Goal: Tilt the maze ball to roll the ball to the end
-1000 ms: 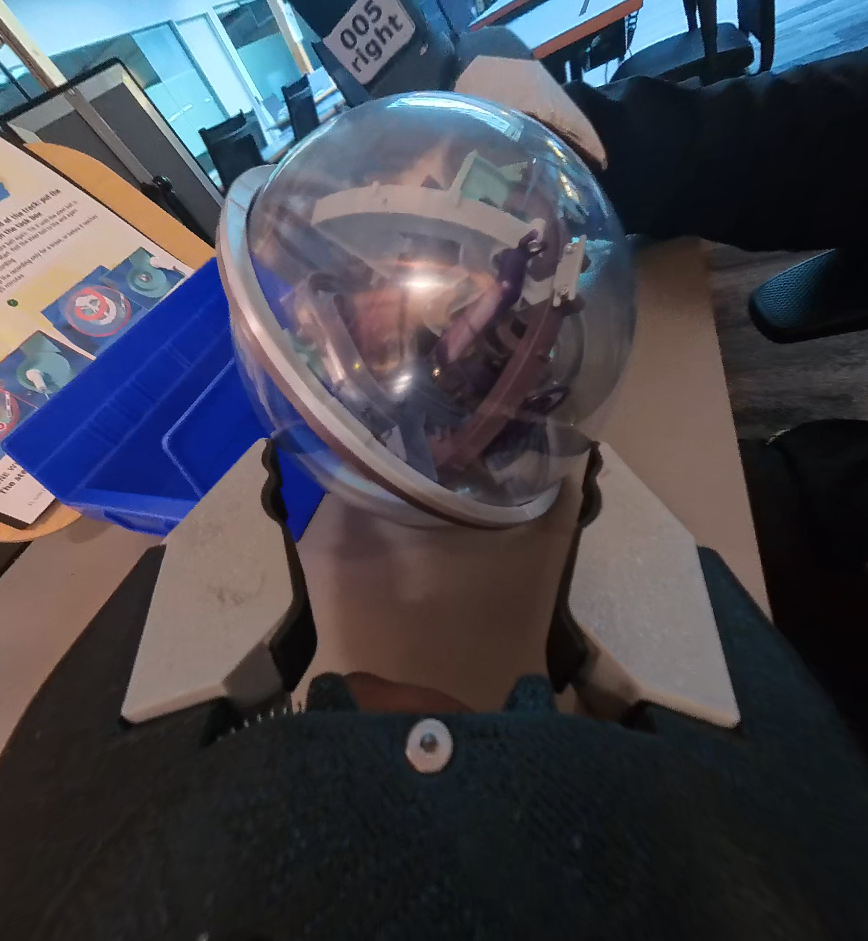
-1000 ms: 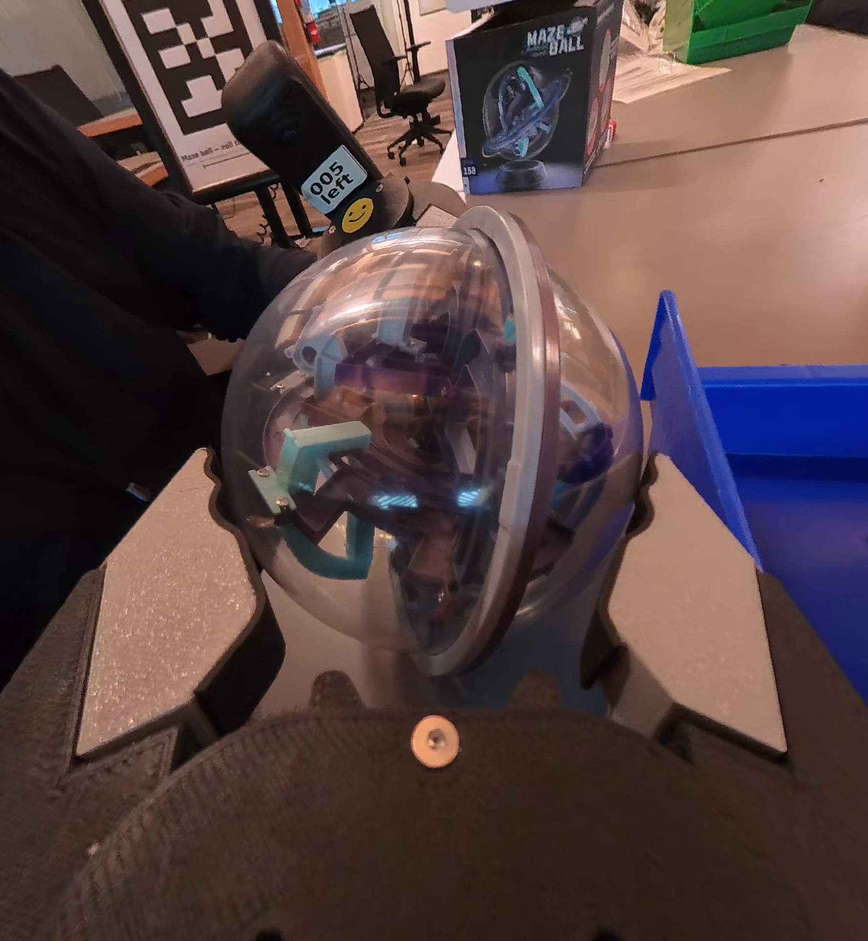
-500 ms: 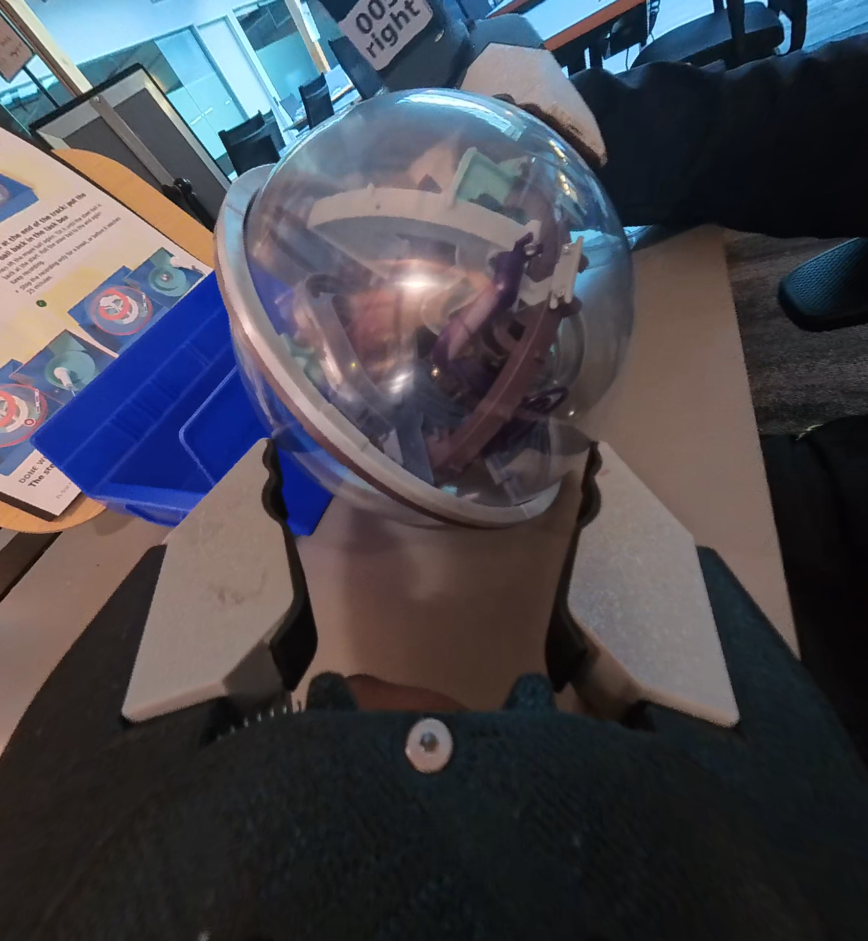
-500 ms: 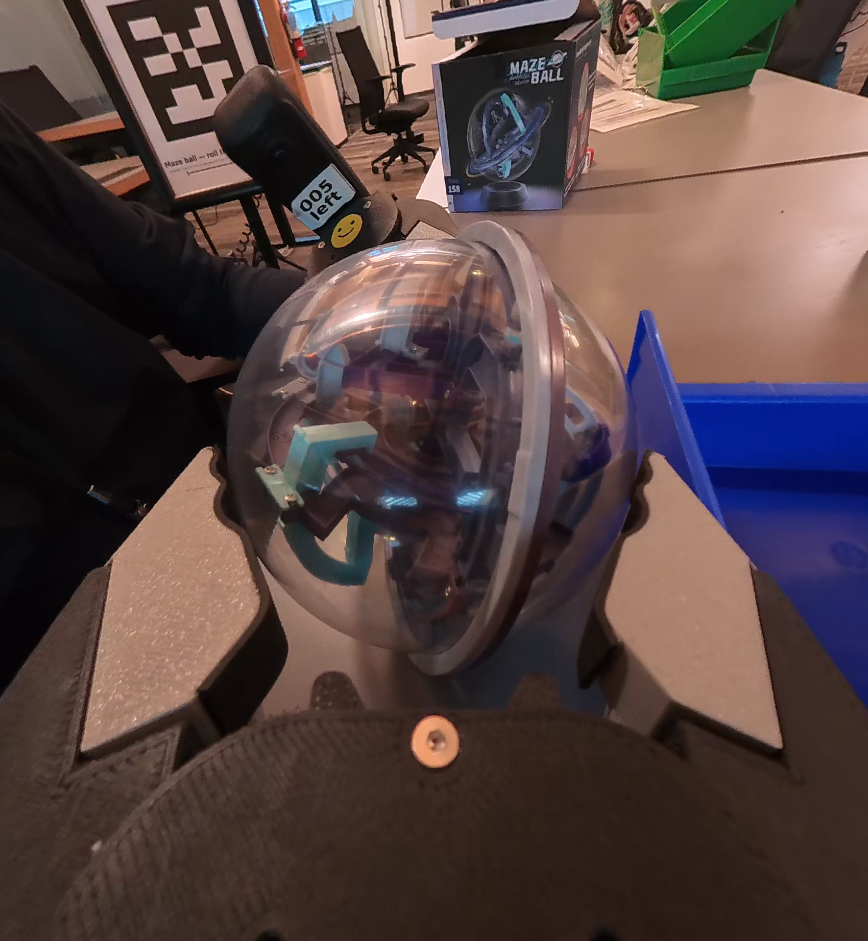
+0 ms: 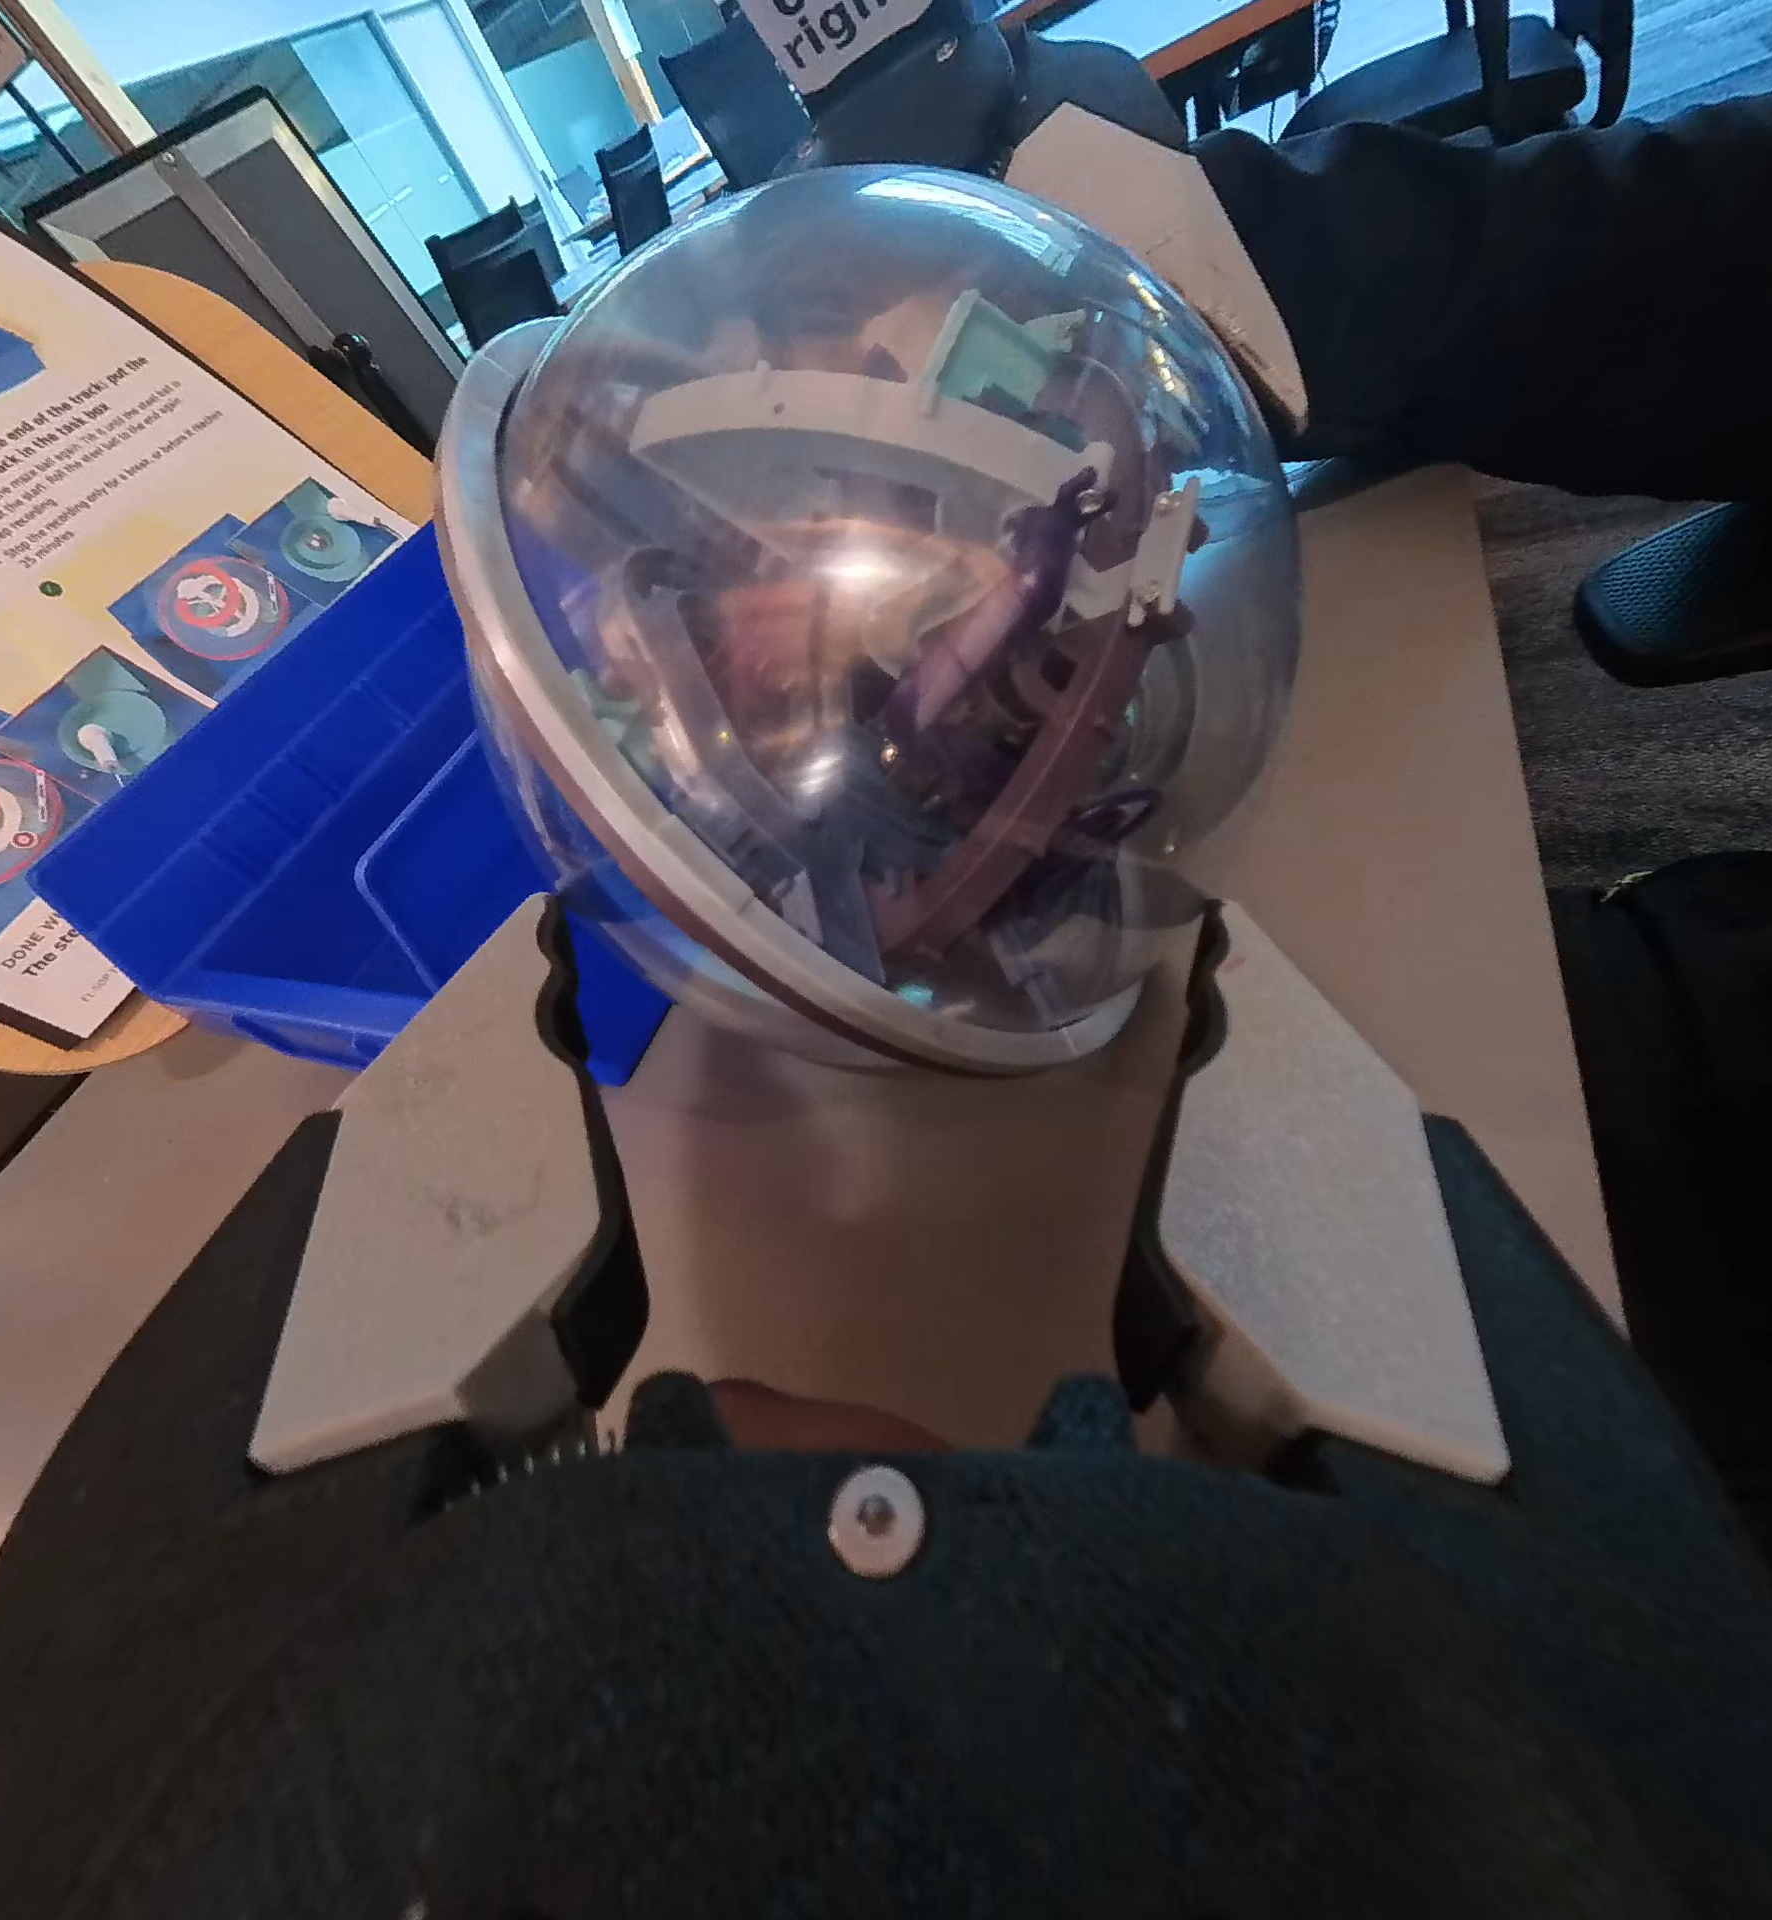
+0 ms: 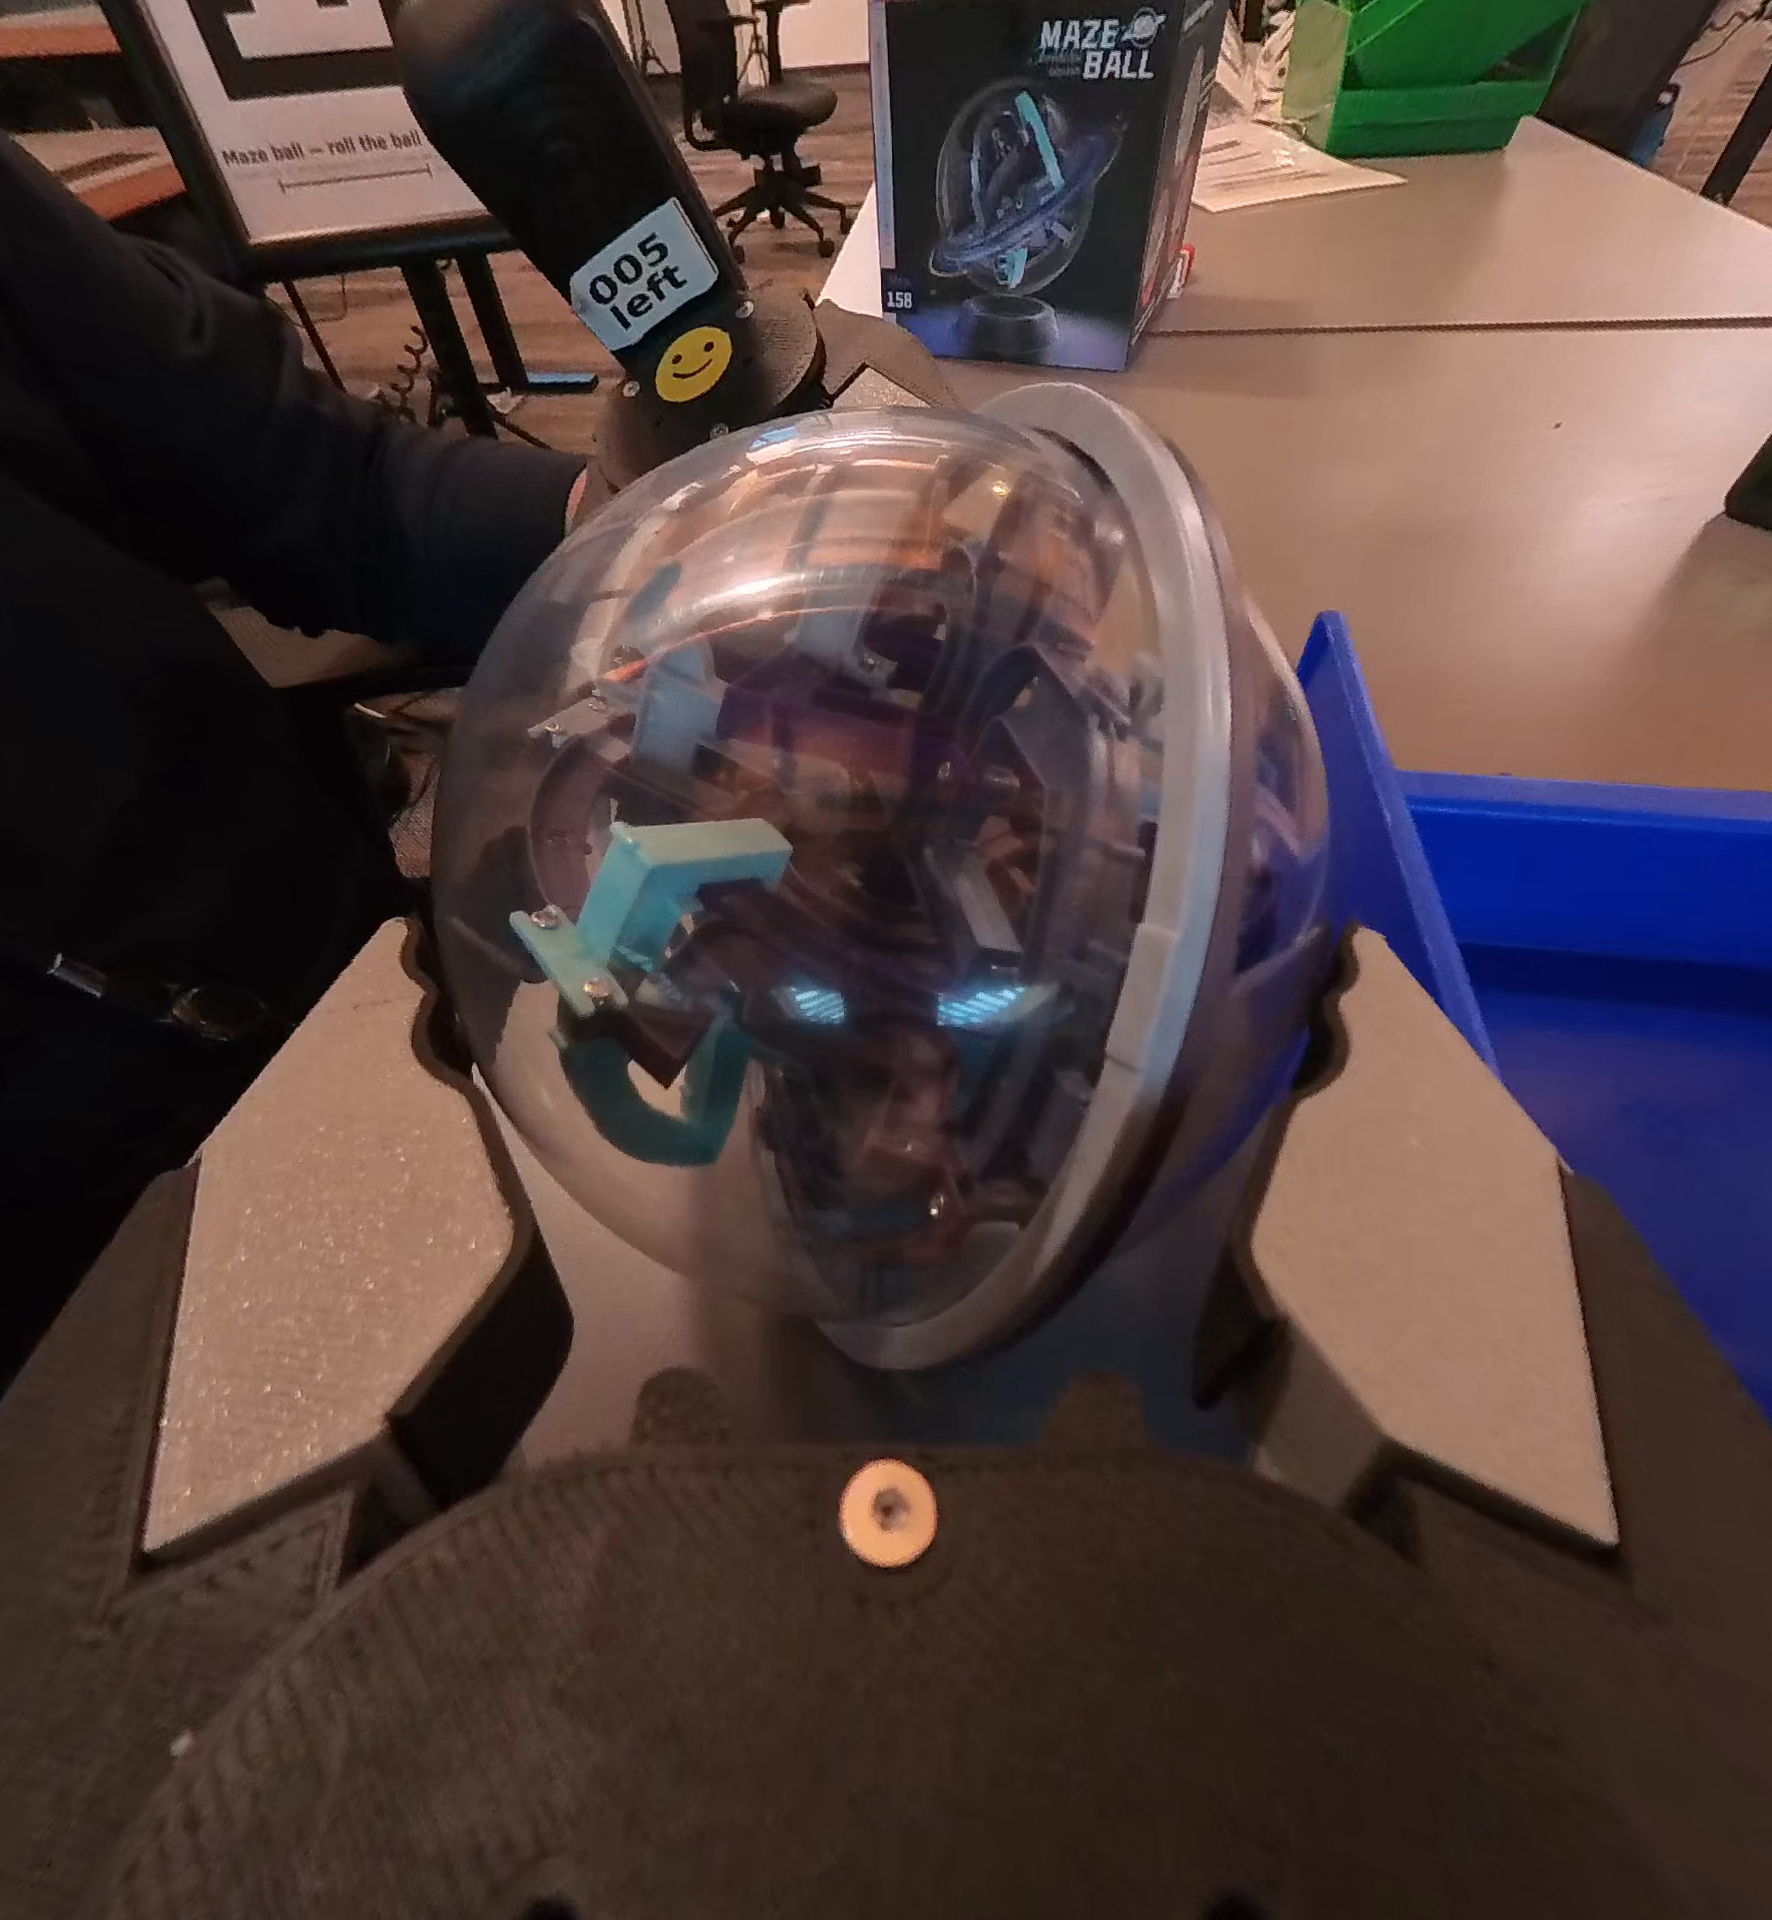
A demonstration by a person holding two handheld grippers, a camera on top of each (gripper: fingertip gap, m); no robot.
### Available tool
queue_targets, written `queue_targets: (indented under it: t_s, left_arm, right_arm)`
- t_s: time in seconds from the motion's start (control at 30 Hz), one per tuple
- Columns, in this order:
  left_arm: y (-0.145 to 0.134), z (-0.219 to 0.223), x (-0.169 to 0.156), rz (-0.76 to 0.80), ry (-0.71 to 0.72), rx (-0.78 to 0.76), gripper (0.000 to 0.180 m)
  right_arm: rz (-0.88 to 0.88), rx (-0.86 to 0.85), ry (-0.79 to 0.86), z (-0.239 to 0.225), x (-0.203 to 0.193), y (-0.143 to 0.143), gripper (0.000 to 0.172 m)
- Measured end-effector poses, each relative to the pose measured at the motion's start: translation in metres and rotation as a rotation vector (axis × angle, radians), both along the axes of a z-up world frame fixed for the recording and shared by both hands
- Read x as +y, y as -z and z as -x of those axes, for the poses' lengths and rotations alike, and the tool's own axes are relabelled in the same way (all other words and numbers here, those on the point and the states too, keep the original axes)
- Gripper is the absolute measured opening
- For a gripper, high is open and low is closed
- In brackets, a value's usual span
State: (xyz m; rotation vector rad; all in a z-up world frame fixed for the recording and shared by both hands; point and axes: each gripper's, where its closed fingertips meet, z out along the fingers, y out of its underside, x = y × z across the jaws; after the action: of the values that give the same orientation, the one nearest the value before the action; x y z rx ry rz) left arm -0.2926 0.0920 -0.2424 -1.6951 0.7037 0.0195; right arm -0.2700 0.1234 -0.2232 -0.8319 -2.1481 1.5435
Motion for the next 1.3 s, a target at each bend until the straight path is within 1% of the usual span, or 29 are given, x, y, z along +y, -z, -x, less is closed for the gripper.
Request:
queue_targets:
  t_s: [0.33,0.47,0.7,1.0,1.3]
  left_arm:
    - [0.0032,0.0002,0.0025,0.003,-0.021,0.034,0.115]
    - [0.0080,0.0002,0.0068,0.006,-0.051,0.088,0.119]
    - [0.0063,-0.0007,0.0056,-0.014,-0.059,0.110,0.118]
    - [0.0064,0.0005,0.0042,0.012,-0.055,0.074,0.119]
    - [0.0060,0.0031,0.0027,0.055,-0.044,0.003,0.119]
  right_arm:
    - [0.003,0.021,-0.001,-0.0003,0.0007,-0.0002,0.156]
    - [0.033,-0.023,-0.009,-0.0019,0.0021,0.0027,0.156]
    - [0.039,-0.019,-0.029,-0.0030,0.0012,0.0036,0.156]
    - [0.074,-0.058,-0.027,-0.0010,-0.0004,0.0031,0.156]
    - [0.113,-0.109,0.006,0.0030,-0.0023,-0.0019,0.156]
